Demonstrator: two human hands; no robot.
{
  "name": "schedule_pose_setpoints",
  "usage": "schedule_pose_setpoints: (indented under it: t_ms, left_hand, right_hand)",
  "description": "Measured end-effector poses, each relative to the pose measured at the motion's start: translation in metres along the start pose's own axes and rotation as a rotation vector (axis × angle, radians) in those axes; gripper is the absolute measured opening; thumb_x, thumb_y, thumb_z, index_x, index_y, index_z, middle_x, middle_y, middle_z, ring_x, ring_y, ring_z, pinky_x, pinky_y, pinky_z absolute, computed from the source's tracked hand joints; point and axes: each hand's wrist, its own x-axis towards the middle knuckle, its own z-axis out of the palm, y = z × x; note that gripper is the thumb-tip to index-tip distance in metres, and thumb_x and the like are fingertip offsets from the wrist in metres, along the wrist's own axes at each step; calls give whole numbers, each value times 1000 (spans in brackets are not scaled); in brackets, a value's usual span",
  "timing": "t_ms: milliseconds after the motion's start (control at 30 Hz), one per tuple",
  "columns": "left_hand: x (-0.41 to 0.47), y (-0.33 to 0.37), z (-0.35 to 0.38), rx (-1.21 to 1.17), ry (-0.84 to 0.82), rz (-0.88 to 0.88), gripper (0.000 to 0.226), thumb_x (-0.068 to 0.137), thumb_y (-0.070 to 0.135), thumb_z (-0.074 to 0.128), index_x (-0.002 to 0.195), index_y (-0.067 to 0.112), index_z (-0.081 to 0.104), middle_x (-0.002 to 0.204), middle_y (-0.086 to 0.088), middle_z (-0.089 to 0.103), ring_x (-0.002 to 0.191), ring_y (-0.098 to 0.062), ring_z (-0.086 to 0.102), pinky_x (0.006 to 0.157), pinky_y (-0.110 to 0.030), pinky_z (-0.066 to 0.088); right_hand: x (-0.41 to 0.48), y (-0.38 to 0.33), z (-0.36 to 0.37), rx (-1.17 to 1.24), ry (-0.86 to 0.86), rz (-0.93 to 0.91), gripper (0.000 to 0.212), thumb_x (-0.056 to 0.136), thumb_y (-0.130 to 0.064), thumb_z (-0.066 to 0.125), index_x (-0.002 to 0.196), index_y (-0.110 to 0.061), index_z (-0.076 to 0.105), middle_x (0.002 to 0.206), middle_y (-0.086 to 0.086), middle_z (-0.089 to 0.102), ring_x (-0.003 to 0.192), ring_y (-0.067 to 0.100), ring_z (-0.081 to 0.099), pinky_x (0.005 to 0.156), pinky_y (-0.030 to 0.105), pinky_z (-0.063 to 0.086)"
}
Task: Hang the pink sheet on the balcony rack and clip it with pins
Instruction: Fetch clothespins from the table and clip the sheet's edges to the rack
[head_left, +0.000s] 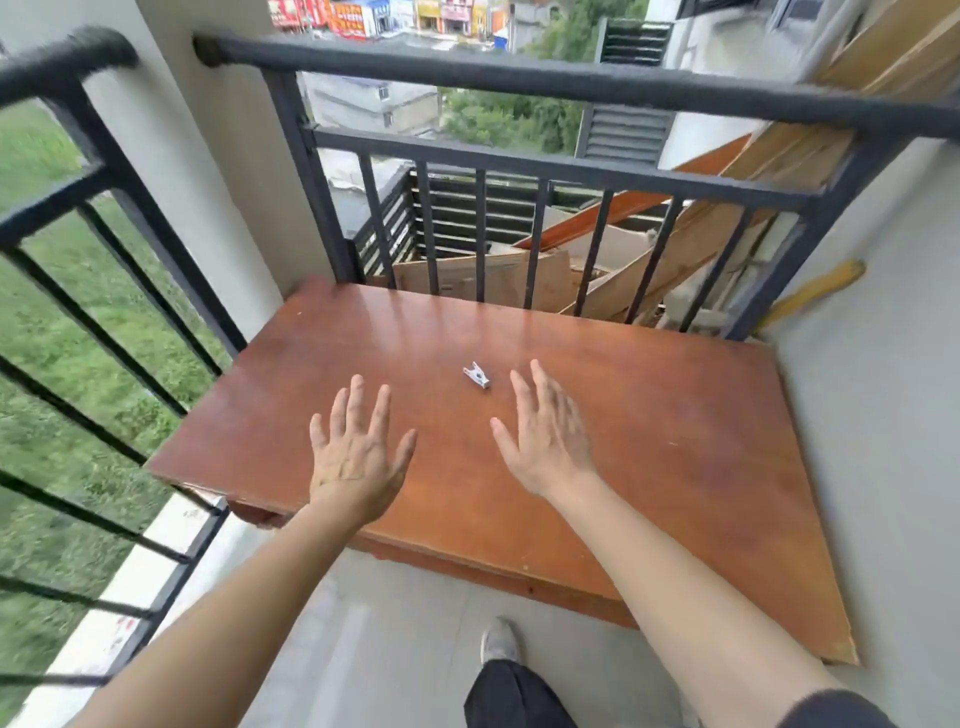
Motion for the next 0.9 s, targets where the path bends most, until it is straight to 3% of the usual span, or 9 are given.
schedule_pose_setpoints:
  t_ms: [267, 600, 733, 800, 900]
  left_hand:
    - [93, 7, 47, 22, -136, -30, 70, 94, 62, 14, 155, 30, 4, 163, -4, -7, 148, -24, -2, 118, -49, 7]
    - [172, -18, 167, 11, -465, -55, 68, 95, 61, 11, 154, 30, -5, 161, -5, -17, 148, -26, -9, 118, -51, 5]
    - [164, -37, 210, 10, -632, -65, 65, 97, 58, 10, 154, 31, -5, 162, -4, -15, 148, -27, -12, 117, -56, 5]
    - [150, -45, 221, 44, -649, -26, 65, 98, 57, 10, 153, 30, -11, 161, -4, -18, 148, -27, -15, 116, -57, 8]
    - [142, -49, 227, 58, -613, -7, 65, 98, 56, 11, 153, 30, -11, 161, -4, -17, 148, -27, -15, 115, -56, 8]
  right_hand:
    - [121, 22, 52, 30, -163, -10, 67, 99, -52, 37, 155, -21, 21, 165, 11, 14, 149, 29, 23, 118, 44, 24]
    - [213, 35, 151, 56, -417, 46, 64, 101, -37, 42, 158, -25, 14, 164, 14, 11, 148, 32, 22, 114, 43, 28]
    - [238, 30, 194, 15, -603, 62, 69, 101, -36, 45, 159, -30, 7, 165, 18, 0, 151, 33, 12, 116, 44, 25]
    - [241, 26, 210, 23, -653, 101, 63, 101, -37, 46, 157, -26, 20, 165, 18, 5, 150, 32, 13, 116, 44, 25]
    - [237, 24, 219, 18, -505, 103, 37, 98, -33, 55, 131, -18, 60, 142, 9, 43, 130, 30, 42, 102, 39, 39]
